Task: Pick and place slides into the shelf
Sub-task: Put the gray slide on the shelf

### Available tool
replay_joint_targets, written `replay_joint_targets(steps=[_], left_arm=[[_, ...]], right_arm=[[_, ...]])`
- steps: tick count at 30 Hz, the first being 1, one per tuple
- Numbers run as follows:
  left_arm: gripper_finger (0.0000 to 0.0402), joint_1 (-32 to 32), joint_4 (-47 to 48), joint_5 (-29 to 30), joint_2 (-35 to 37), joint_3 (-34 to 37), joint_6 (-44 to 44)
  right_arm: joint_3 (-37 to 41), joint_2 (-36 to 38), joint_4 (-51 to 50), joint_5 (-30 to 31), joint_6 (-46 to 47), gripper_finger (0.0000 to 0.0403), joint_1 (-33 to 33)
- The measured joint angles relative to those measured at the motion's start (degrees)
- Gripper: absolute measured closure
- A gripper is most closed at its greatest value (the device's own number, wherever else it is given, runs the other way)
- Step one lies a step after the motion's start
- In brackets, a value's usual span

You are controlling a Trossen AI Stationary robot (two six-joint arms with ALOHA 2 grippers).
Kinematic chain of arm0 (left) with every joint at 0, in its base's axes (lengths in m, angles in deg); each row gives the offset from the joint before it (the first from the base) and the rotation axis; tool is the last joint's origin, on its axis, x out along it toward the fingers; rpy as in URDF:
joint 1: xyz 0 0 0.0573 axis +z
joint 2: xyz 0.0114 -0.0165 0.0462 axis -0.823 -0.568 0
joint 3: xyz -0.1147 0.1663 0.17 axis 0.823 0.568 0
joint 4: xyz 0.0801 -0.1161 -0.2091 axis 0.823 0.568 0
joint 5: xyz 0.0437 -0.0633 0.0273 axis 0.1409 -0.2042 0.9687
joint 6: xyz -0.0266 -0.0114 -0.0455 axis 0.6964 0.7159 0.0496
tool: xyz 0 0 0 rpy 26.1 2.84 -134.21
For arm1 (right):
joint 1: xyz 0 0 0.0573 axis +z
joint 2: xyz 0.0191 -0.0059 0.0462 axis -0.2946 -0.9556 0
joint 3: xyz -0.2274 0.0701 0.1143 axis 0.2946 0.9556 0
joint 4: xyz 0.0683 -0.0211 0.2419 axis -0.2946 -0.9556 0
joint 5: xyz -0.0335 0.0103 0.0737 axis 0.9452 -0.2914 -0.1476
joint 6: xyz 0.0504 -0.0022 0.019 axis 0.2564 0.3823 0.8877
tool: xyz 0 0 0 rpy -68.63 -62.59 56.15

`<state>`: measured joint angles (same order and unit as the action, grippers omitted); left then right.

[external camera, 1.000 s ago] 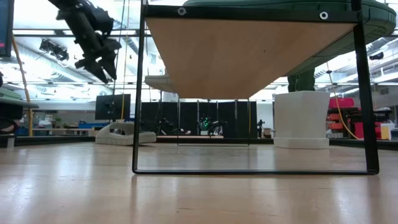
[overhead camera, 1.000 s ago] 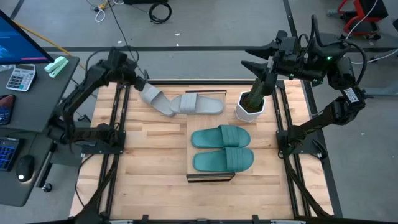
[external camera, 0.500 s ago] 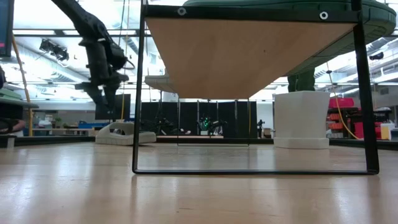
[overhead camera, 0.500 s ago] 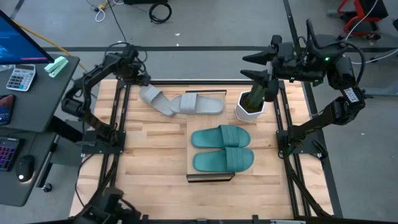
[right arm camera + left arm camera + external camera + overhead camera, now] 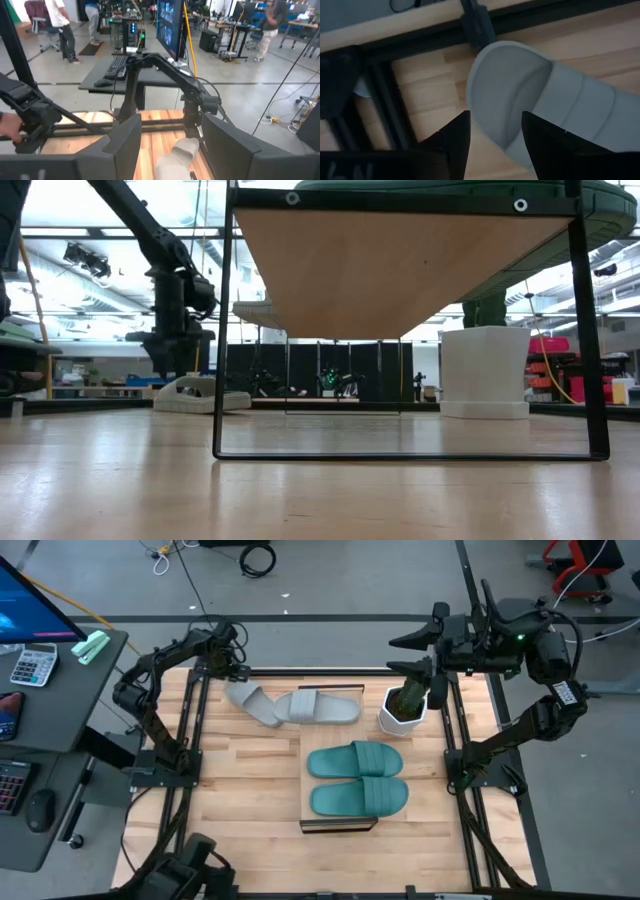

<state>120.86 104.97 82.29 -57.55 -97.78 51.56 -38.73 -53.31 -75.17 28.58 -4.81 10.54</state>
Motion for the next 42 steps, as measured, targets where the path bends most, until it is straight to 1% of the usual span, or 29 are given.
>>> replay_joint_targets(steps=[8, 14, 20, 24, 31, 37, 42], left_arm=[[0.0212, 0.0, -1.8, -0.4, -3.3, 0.0, 1.3], [0.0223, 0.4, -5.0, -0.2, -3.8, 0.0, 3.0], [0.0229, 3.1, -5.0, -0.7, -3.8, 0.0, 3.0], [0.0223, 3.6, -5.7, -2.1, -3.8, 0.0, 3.0], [0.0210, 3.6, -6.9, -2.1, -4.2, 0.1, 3.7], [0.0213, 3.6, -6.6, -2.2, -7.1, 0.1, 4.5], [0.0209, 3.4, -5.7, -4.2, -10.4, 0.0, 4.6]], right_arm=[[0.0, 0.0, -1.0, -0.5, 0.0, 0.0188, 0.0], [0.0, 0.0, -1.0, -1.1, 0.0, 0.0188, 0.0], [0.0, 0.0, -1.0, -1.2, 0.0, 0.0188, 0.0], [0.0, 0.0, -1.0, -1.4, 0.0, 0.0188, 0.0], [0.0, 0.0, -1.0, -1.5, 0.0, 0.0188, 0.0], [0.0, 0.0, -1.0, -1.5, 0.2, 0.0188, 0.0], [0.0, 0.0, -1.0, -1.7, 0.6, 0.0188, 0.0]])
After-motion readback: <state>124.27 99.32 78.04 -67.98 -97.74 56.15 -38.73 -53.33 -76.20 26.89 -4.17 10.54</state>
